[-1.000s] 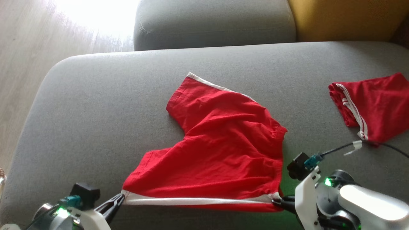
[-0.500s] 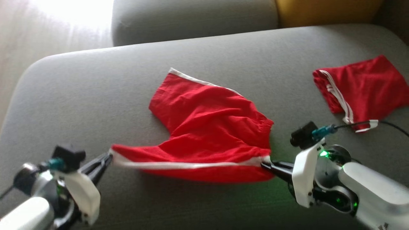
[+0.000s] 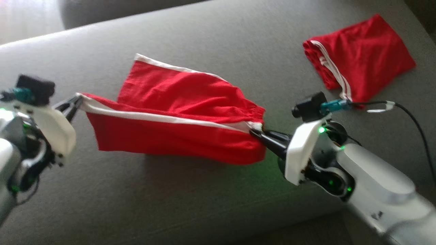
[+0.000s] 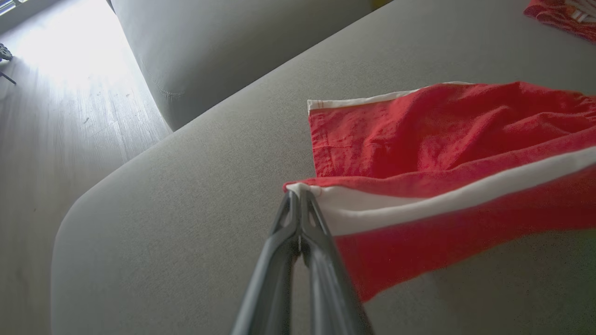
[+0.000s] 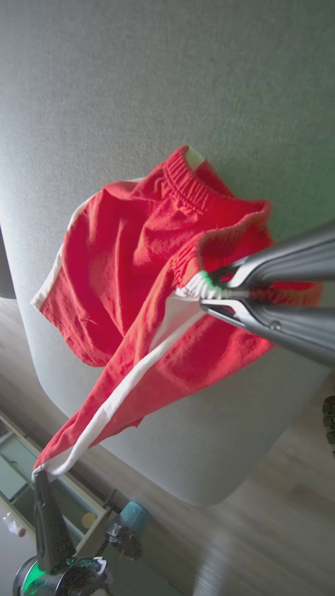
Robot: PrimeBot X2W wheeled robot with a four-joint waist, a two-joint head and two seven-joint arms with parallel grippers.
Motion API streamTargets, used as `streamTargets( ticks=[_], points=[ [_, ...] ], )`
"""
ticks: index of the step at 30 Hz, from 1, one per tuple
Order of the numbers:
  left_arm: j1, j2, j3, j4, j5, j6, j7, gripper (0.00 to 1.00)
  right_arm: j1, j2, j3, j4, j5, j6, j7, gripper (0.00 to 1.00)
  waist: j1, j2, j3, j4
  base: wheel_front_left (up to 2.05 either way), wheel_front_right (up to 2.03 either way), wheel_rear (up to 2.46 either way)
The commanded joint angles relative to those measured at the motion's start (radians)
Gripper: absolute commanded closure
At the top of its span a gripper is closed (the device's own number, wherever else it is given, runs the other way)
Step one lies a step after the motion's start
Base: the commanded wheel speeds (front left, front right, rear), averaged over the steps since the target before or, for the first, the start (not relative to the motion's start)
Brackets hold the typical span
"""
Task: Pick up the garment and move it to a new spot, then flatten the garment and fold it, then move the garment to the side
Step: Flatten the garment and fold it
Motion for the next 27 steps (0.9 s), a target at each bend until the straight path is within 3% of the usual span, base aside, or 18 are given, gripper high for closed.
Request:
streamTargets(
  ticks=[1,14,27],
  points=[
    [-0.09,0.04,0.065,0.013,0.007,-0.009,0.016,1.0,-0.036,0.027,-0.02,-0.01,-0.014,0.0,-0.018,1.0,0.0001,0.0,0.049,-0.05,0.0,0.0,0.0],
    [-0.298,-0.038,0.035,0.242,0.054,-0.06,0.09,1.0,-0.118,0.187,-0.042,0.114,-0.032,0.0,-0.079,1.0,0.0001,0.0,0.149,-0.144,0.0,0.0,0.0],
    [-0.483,-0.106,-0.015,0.48,0.119,-0.1,0.152,1.0,-0.187,0.287,-0.056,0.197,-0.004,0.0,-0.162,1.0,0.0001,0.0,0.215,-0.209,0.0,0.0,0.0]
  ],
)
